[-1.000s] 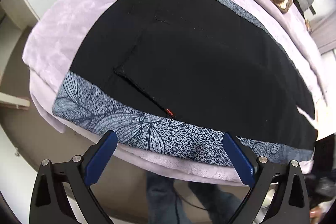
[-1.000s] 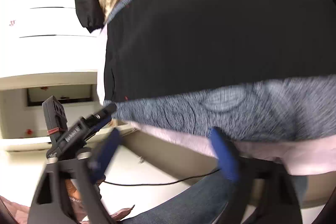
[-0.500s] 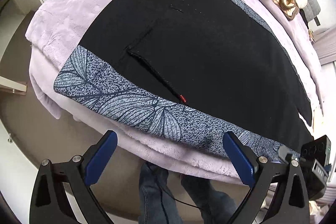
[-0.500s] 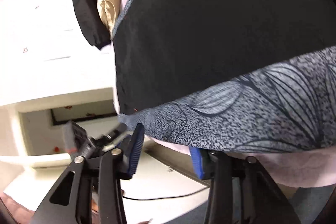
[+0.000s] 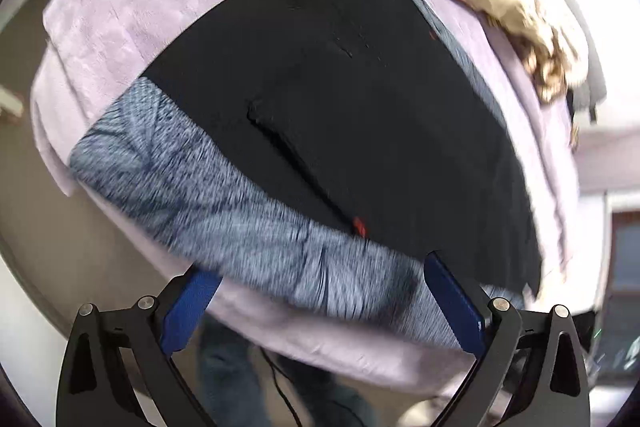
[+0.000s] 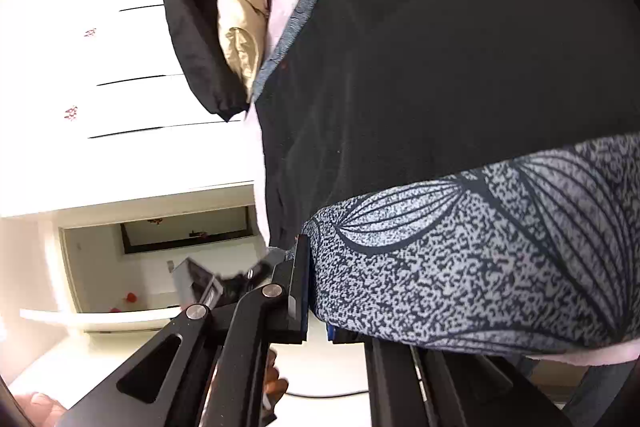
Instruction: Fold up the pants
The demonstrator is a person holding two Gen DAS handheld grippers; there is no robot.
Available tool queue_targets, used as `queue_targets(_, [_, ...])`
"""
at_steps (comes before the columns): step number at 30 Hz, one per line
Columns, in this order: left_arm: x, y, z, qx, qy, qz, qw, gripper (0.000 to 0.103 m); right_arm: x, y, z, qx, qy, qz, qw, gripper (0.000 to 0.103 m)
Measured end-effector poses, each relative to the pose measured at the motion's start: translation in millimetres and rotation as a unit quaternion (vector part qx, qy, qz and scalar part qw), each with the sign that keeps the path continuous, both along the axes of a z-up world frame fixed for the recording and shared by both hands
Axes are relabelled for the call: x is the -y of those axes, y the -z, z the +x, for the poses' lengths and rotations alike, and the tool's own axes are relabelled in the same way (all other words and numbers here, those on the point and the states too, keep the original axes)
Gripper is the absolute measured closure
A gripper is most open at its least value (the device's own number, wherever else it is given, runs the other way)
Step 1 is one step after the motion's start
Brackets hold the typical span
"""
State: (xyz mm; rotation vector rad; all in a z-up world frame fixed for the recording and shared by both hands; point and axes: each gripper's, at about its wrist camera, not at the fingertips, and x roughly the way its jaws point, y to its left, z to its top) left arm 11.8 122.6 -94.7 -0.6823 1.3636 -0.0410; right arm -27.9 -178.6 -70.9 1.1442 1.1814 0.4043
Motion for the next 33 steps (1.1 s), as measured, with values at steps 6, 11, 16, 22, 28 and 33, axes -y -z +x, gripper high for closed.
queue_targets(6, [-7.6,11.4,7.0,-0.002,-0.035,-0.025,0.9991,0.068,-4.2,0.0,7.5,-0.015,-0.008,-0.005,1.0,0.097])
queue_targets(11, [-2.5,-31.6,22.3,0.045,0.008,0.031,0.9985,0.071,-10.0,-24.0,27.6,-0.002,-0.029,-0.041,0.999,0.097])
queue_targets(16, [12.1,-78.2,74.8,0.108,0.037,0.069,0.9911,0.071,4.8,-57.8,80.1,0.03,-0.064,-0.063,0.995,0.097])
queue_targets(22, [48.6,-83.6,172.2,0.162,0.041,0.126,0.9779,0.066,28.9,-59.2,176.8,0.045,-0.11,-0.1,0.988,0.096])
queue_targets(28, [71.6,-32.9,234.0,0.162,0.029,0.213,0.9631,0.03,53.4,-5.0,255.8,0.016,-0.121,-0.115,0.986,0.092])
queue_targets(33, [72.9,-17.0,249.4,0.14,0.044,0.237,0.9605,0.03,61.7,31.1,278.5,-0.015,-0.099,-0.11,0.989,0.086])
